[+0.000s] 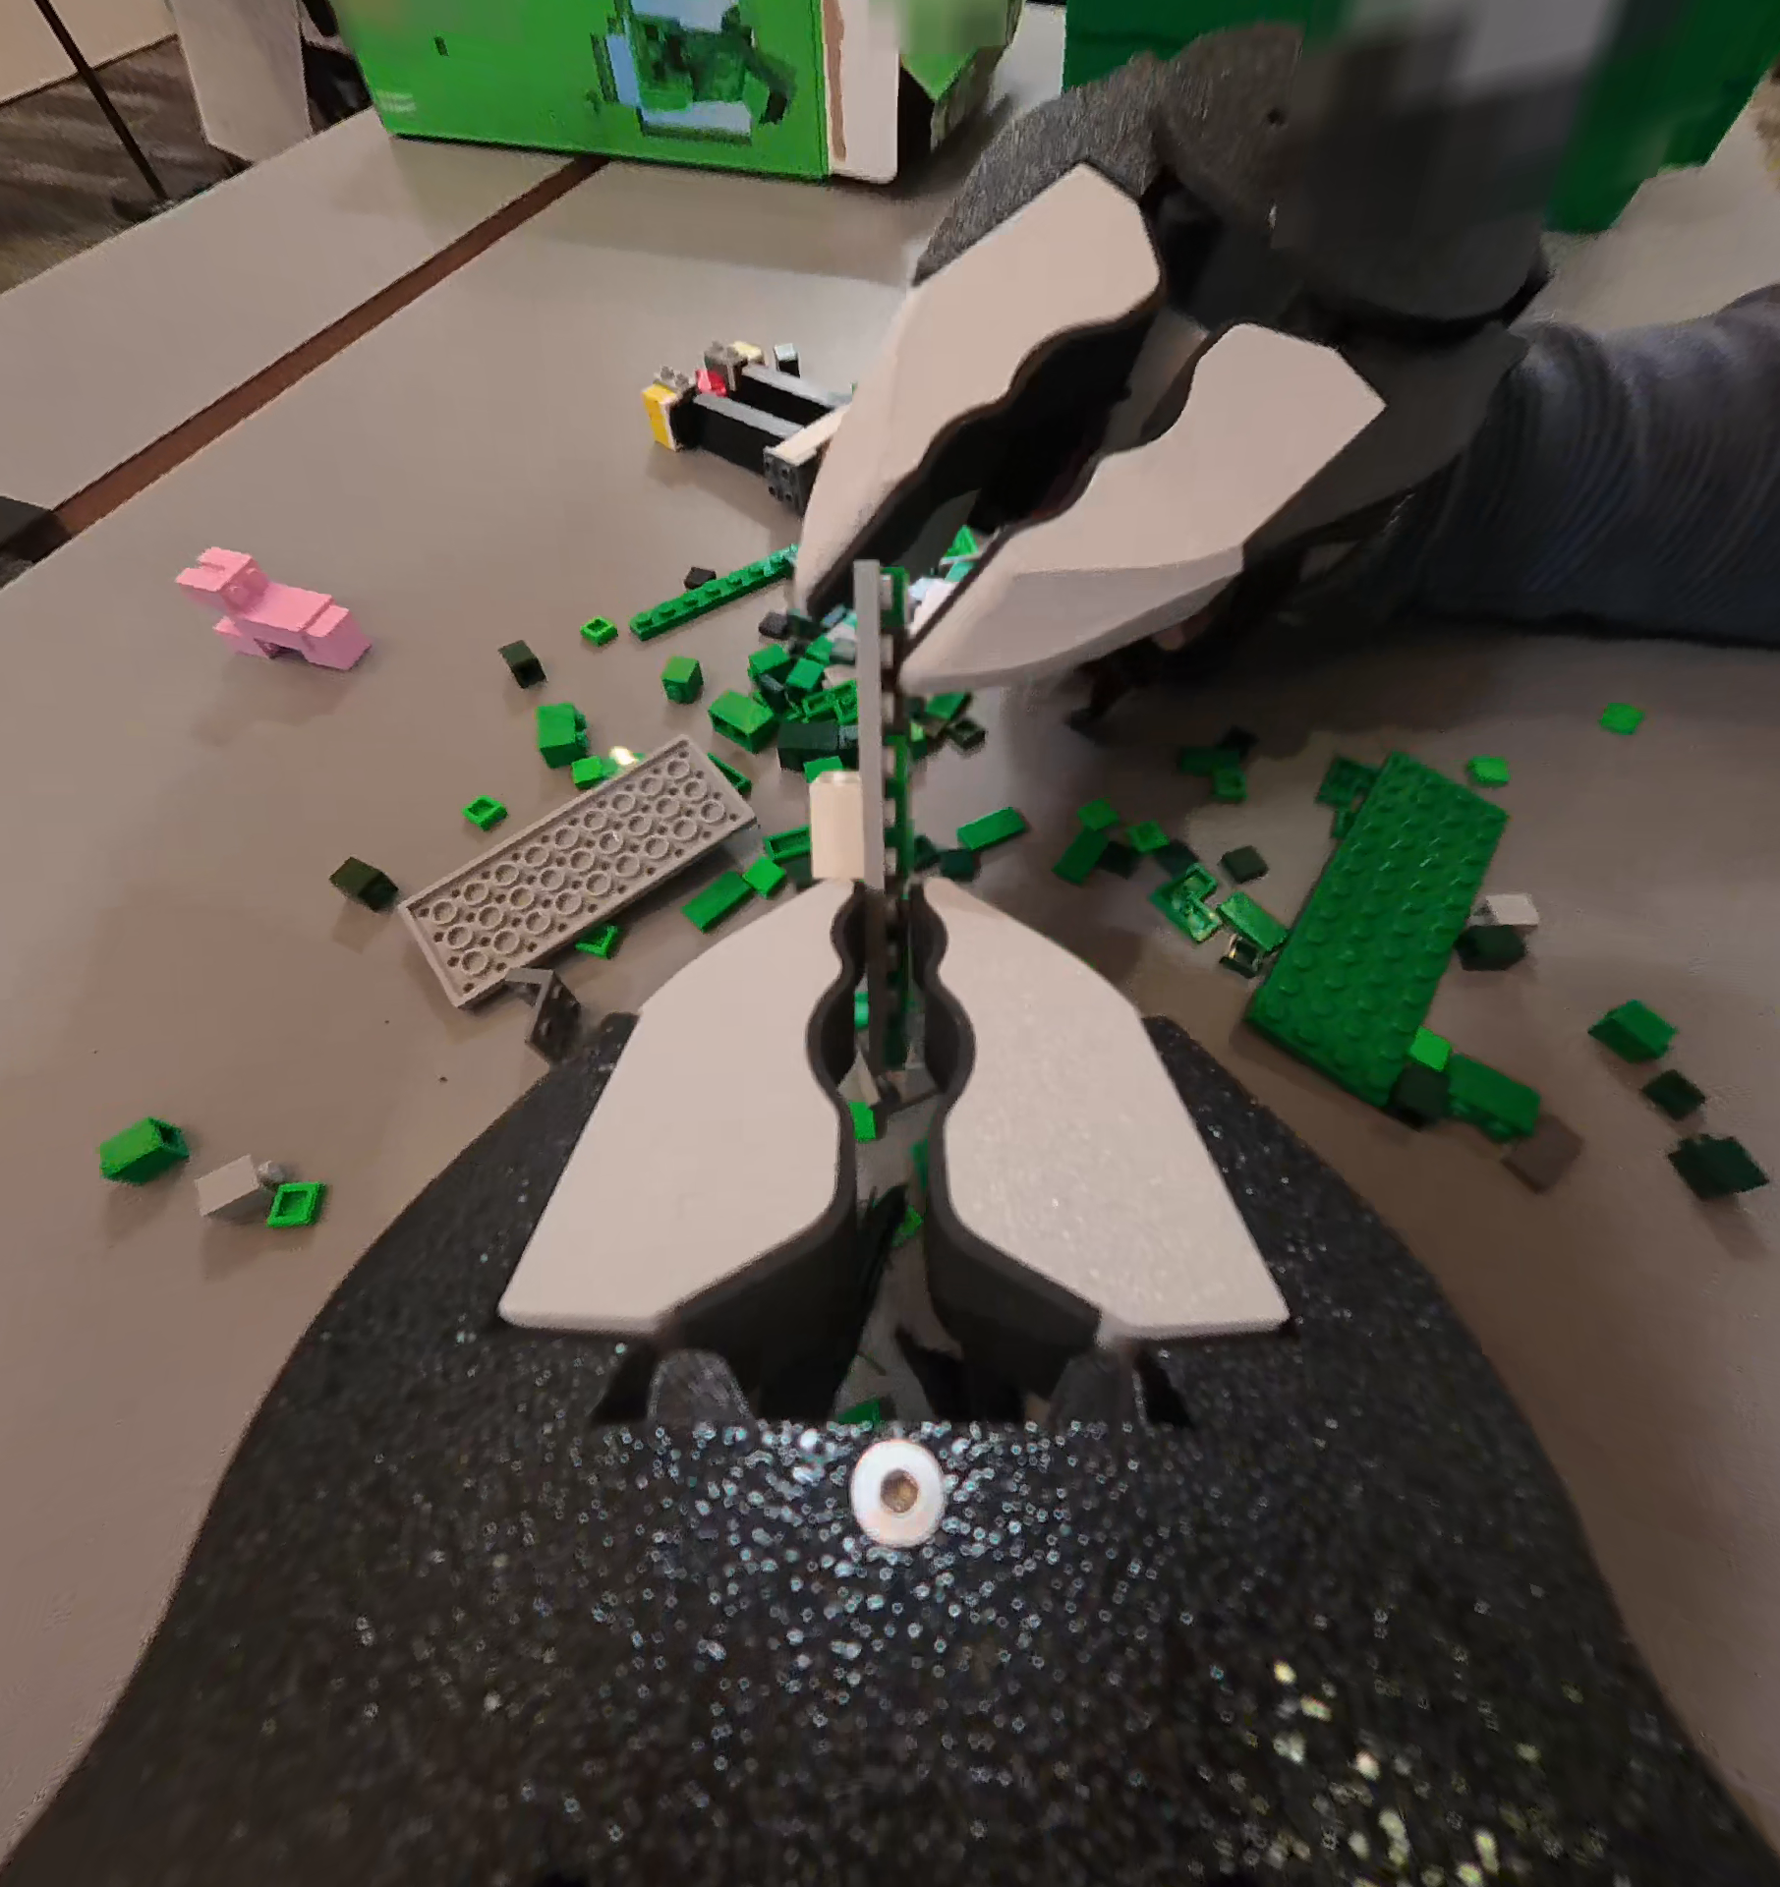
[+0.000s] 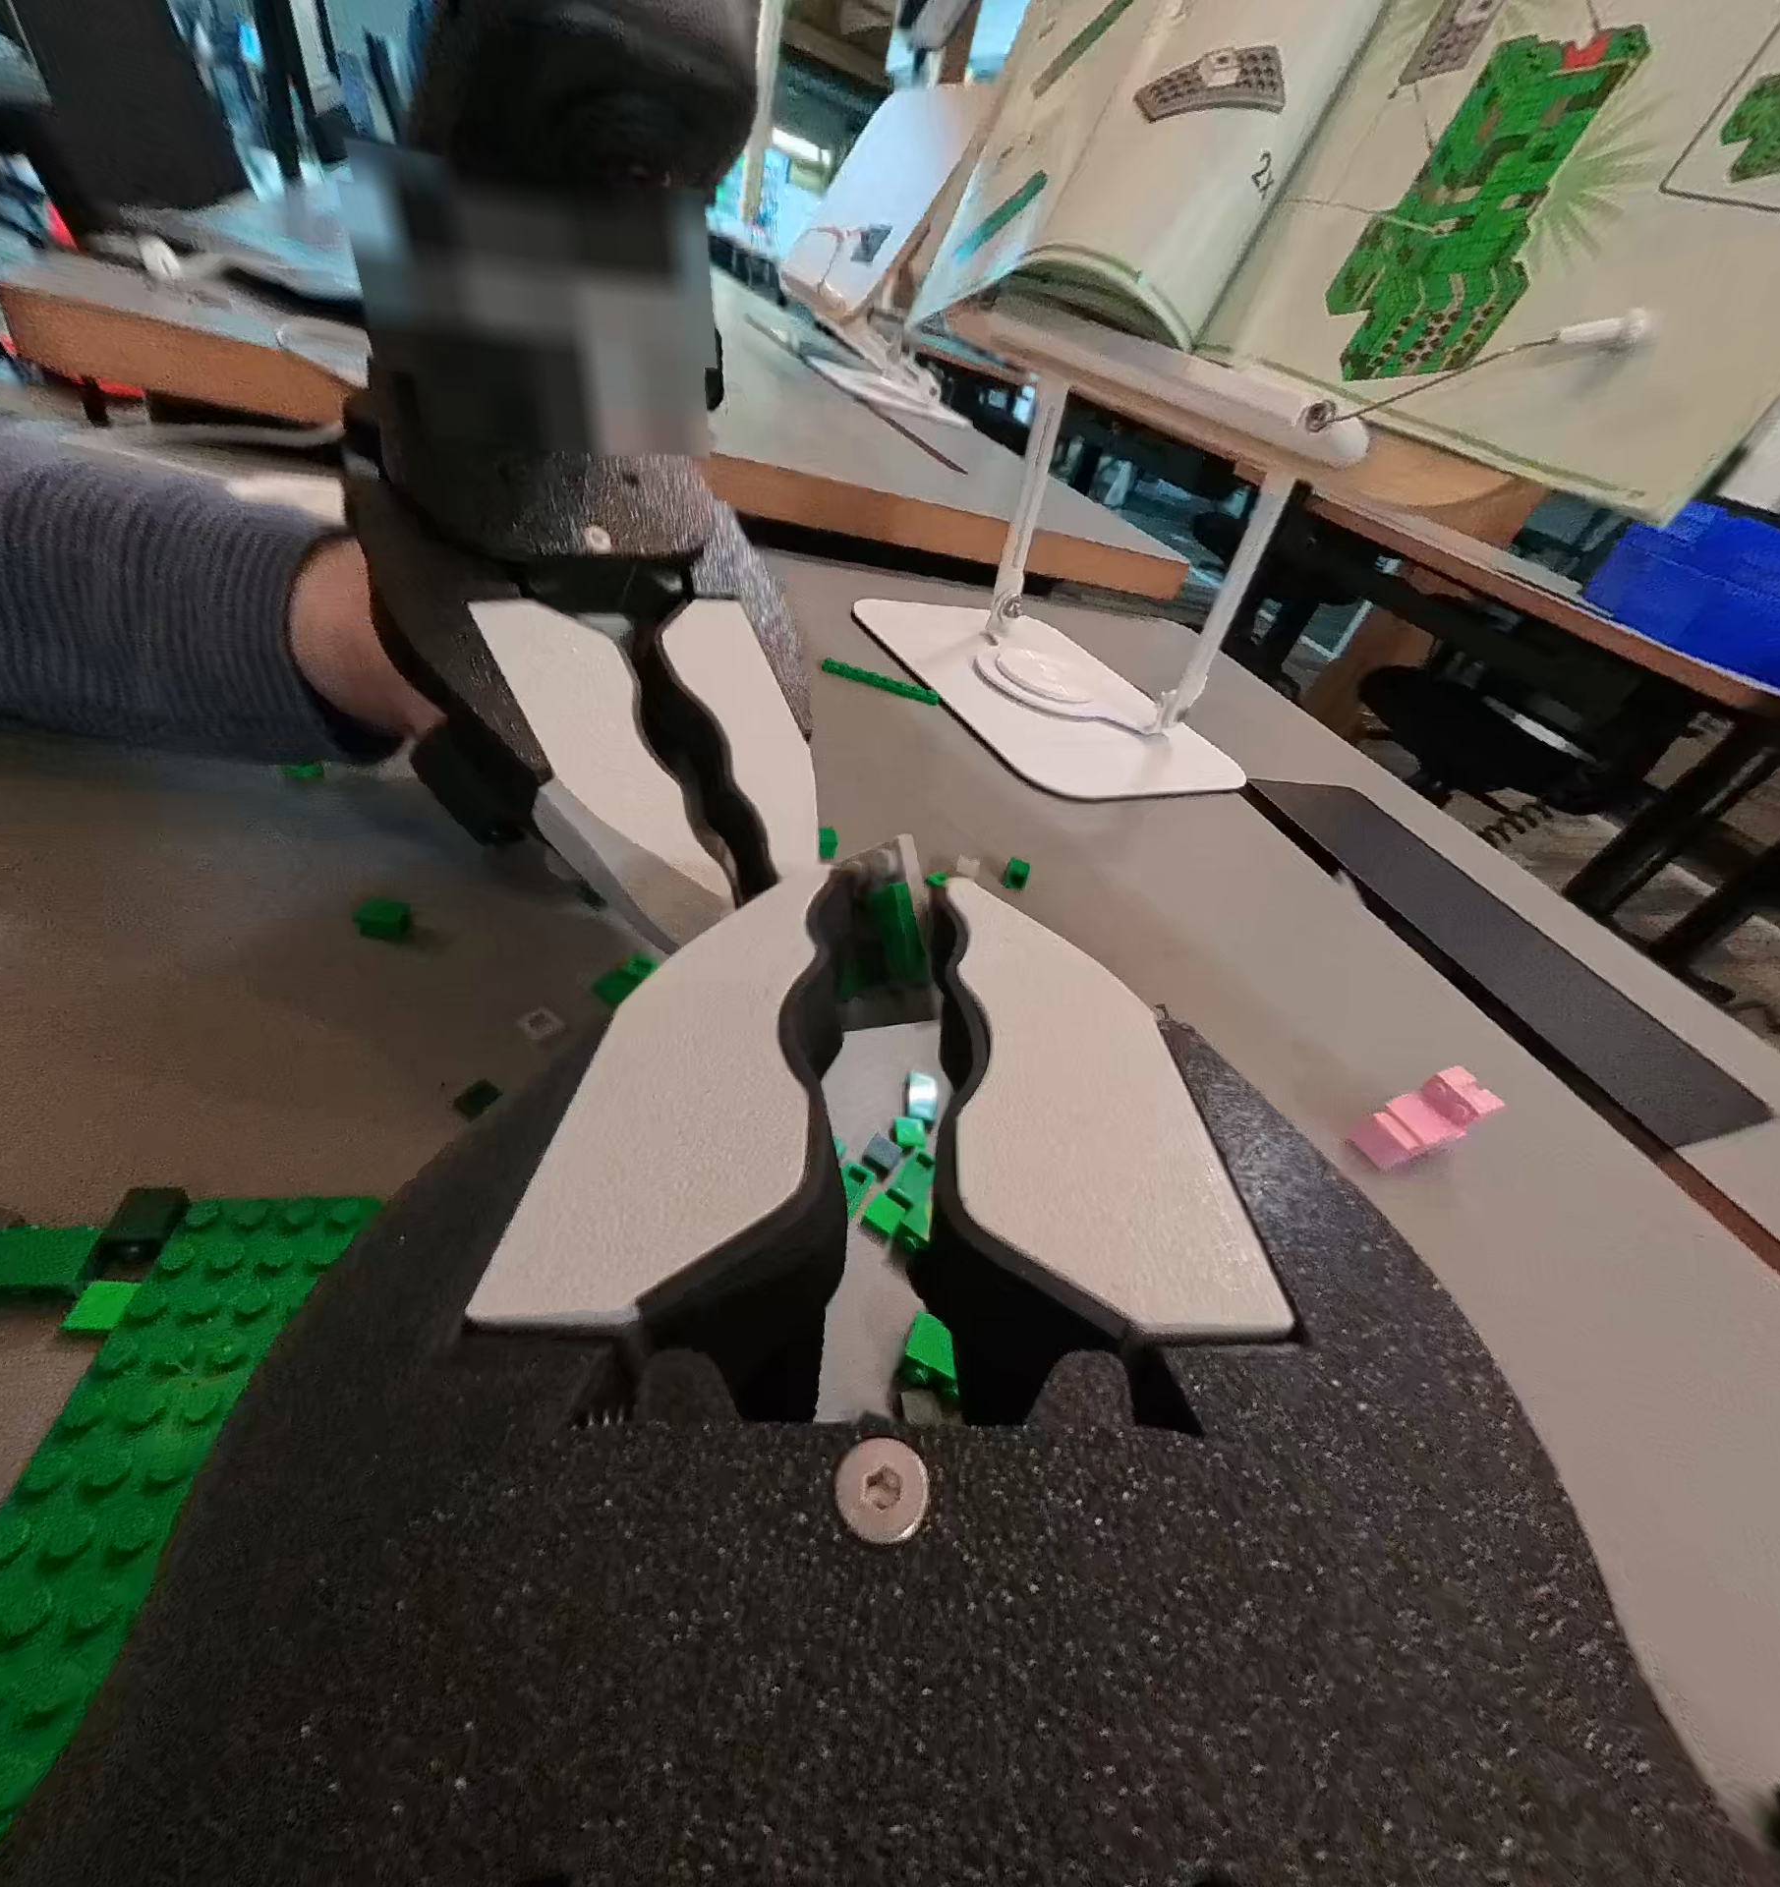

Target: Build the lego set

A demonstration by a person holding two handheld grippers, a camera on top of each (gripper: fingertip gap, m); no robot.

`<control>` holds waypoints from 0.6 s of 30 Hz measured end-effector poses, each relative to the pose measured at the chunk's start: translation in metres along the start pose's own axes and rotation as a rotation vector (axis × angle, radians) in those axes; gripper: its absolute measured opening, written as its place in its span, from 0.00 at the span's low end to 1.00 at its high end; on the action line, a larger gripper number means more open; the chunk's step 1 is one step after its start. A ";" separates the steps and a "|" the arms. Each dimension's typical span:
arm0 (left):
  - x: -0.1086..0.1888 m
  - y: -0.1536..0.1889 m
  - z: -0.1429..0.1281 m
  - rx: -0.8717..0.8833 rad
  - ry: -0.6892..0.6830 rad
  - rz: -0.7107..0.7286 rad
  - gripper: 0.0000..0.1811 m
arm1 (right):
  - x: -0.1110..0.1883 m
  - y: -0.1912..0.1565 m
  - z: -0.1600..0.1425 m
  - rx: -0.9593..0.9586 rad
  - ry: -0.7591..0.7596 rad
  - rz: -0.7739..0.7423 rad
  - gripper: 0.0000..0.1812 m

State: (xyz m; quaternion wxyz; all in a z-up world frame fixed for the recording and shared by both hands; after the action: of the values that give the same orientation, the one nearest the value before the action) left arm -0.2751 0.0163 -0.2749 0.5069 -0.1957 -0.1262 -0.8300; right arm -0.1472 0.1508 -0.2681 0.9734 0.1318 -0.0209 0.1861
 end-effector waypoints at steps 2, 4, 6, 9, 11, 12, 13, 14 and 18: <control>-0.001 0.000 0.001 0.022 0.039 -0.007 0.07 | 0.002 0.003 0.002 -0.101 0.056 0.028 0.04; -0.002 0.001 0.001 0.035 0.058 -0.020 0.08 | 0.002 0.005 0.001 -0.123 0.064 0.028 0.04; -0.005 0.002 0.001 0.039 0.053 -0.007 0.08 | 0.002 0.005 0.001 -0.121 0.063 0.027 0.04; -0.005 0.001 0.001 0.066 0.050 -0.005 0.07 | 0.002 0.005 0.001 -0.111 0.064 0.011 0.05; -0.001 -0.001 0.003 0.062 0.076 0.035 0.04 | 0.002 0.004 0.002 -0.088 0.085 -0.016 0.05; 0.001 0.000 0.005 0.020 0.081 0.073 0.04 | 0.002 0.003 0.003 -0.058 0.089 -0.032 0.05; 0.002 0.002 0.006 -0.039 0.065 0.118 0.04 | 0.002 0.001 0.002 -0.005 0.082 -0.053 0.05; 0.002 0.004 0.006 -0.112 0.038 0.183 0.04 | 0.002 -0.001 0.001 0.076 0.065 -0.080 0.05; 0.001 0.015 0.004 -0.575 -0.134 0.459 0.03 | 0.000 -0.015 -0.006 0.479 -0.057 -0.129 0.05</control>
State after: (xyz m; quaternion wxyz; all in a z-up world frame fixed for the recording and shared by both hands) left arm -0.2614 0.0105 -0.2711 0.5949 -0.4070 0.1267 -0.6815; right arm -0.1414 0.1389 -0.2772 0.9233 0.3649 0.0046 0.1195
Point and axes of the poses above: each gripper's, where its closed fingertips meet, x back along the fingers, z out of its top, y = z × x across the jaws, the point moved 10 cm from there along x, back along the fingers, and after that the axes turned 2 degrees about -z, right-handed, at the moved point
